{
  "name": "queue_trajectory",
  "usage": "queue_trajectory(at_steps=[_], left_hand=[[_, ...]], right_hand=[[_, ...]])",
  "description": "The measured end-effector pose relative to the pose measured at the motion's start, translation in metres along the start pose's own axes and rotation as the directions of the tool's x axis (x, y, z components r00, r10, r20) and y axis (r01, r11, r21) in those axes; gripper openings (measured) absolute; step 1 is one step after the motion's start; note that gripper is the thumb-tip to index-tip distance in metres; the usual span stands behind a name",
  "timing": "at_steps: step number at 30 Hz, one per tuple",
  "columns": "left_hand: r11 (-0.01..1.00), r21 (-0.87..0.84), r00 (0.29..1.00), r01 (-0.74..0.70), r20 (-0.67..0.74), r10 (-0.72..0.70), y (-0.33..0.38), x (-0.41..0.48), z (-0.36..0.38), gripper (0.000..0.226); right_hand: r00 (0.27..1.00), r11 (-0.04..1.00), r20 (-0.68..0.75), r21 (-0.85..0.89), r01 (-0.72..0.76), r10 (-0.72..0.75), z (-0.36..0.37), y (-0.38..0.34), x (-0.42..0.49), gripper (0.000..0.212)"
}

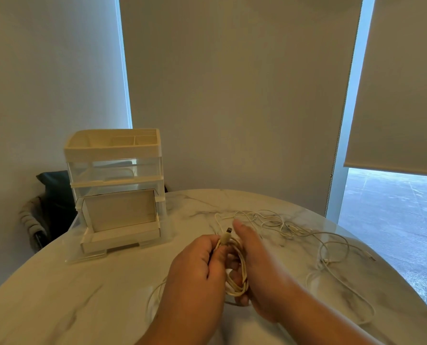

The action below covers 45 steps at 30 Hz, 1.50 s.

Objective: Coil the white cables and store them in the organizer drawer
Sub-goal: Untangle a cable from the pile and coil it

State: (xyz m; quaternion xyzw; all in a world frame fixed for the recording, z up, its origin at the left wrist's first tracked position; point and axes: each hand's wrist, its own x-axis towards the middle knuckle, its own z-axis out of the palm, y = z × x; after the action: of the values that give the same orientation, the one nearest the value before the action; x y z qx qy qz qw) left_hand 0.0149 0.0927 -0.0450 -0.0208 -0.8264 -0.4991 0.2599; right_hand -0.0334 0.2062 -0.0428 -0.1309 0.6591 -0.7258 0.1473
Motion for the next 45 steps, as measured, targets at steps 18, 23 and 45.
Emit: queue_trajectory(at_steps=[18, 23, 45], left_hand=[[0.978, -0.058, 0.98, 0.199, 0.026, -0.198, -0.005, 0.013, -0.015, 0.024], [0.96, -0.096, 0.965, 0.262, 0.032, -0.26, -0.008, 0.015, -0.013, 0.03], [0.842, -0.368, 0.918, 0.395, 0.121, -0.378, -0.013, 0.016, -0.01, 0.035]], right_hand=[[0.938, 0.932, 0.005, -0.104, 0.346, -0.347, -0.009, -0.002, -0.002, 0.046], [0.941, 0.942, -0.032, -0.027, 0.336, -0.336, -0.008, 0.002, 0.003, 0.04], [0.721, 0.571, -0.041, -0.643, 0.51, -0.691, -0.01, -0.001, -0.006, 0.021]])
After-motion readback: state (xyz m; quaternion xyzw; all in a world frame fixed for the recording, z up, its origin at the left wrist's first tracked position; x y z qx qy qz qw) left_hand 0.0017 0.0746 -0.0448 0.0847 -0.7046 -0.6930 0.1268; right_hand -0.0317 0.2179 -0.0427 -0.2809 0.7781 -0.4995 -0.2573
